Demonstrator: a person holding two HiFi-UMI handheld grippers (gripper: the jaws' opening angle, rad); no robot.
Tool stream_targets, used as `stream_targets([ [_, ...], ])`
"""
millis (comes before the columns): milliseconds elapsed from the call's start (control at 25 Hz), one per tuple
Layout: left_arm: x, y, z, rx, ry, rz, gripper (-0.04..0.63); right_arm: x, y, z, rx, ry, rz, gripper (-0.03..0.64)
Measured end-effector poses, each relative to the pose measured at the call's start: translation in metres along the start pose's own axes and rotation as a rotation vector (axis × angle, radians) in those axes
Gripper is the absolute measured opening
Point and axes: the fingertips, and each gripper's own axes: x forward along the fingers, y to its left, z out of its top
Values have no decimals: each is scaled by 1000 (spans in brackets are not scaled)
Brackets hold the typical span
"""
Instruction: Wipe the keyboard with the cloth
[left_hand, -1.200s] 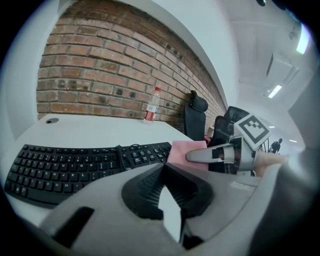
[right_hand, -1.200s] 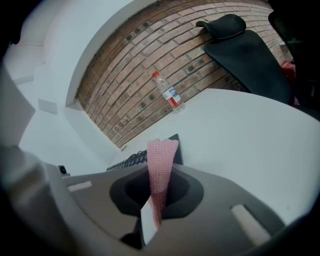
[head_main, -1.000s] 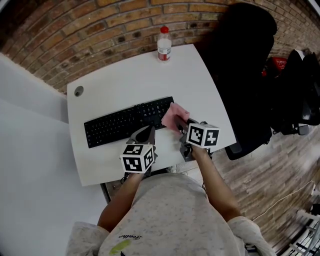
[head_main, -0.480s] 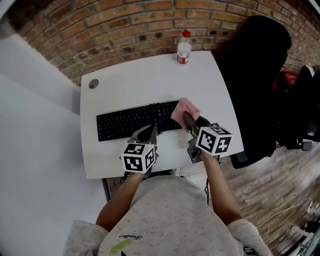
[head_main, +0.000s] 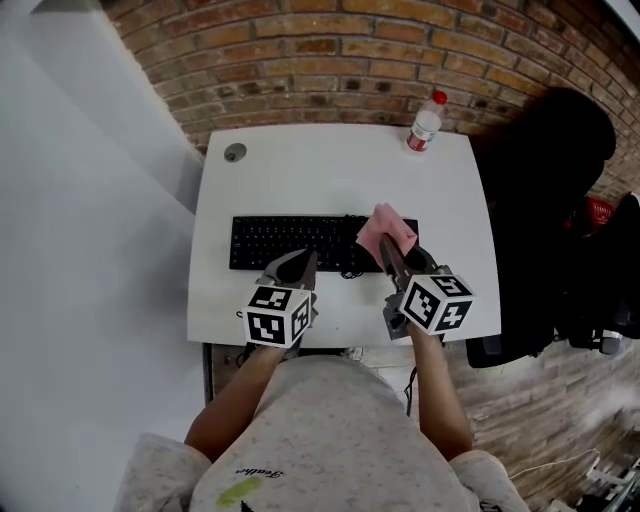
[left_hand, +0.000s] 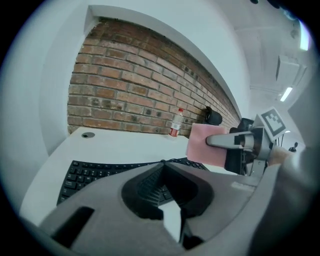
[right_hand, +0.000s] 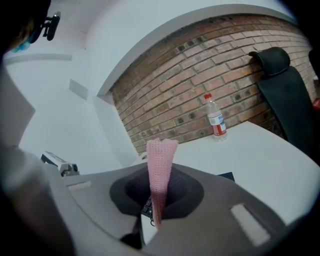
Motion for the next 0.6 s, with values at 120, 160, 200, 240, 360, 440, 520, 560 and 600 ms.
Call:
stream_targets([
  [120,-13,17,6,-17,-19,16,-3,9,17,3,-51,-7,4,26],
  [160,-17,23,8,-22,-26,21,-3,12,23,4,-70,-10,5,26],
  [200,-21,28,9,-24,-32,26,-3,15,29,4,-91,-12,4,26],
  [240,-24,33,11,-23,-39,30,-3,18,34,4,-114,-14,3,26],
  [360,-33,46,14,-19,-54,41,-3,25,51,5,-172,-27,6,26],
  [440,-38,53,16,-20,-59,46,-3,27,60,6,-206,-43,6,26],
  [520,-43,57,18,-20,-62,51,-3,27,67,8,-247,-55,-5,25],
  [560,-46,60,19,-20,-64,52,-3,28,70,8,-263,-56,-11,25],
  [600,-47,62,20,-20,-67,53,-3,29,72,7,-272,-55,-15,25],
])
